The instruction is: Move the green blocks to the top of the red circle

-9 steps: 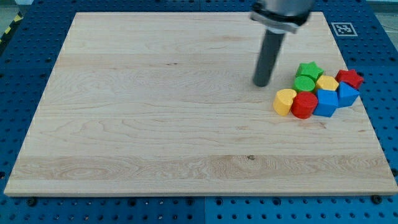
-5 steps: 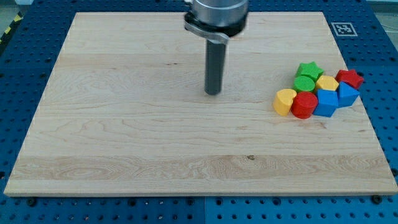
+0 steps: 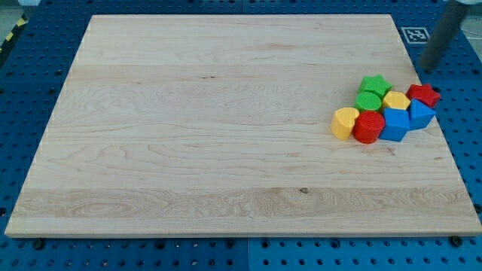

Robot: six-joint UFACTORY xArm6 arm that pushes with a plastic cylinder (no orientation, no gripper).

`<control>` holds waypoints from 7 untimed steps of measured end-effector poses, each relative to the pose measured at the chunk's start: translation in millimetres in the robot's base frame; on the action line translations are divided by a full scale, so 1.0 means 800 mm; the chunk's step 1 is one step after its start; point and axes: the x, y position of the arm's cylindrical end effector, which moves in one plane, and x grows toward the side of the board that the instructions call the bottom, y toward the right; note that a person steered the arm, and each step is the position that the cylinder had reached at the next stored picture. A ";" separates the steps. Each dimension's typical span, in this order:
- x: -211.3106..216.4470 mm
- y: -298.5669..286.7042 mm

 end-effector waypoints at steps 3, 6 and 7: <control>0.029 -0.068; 0.058 -0.143; 0.062 -0.158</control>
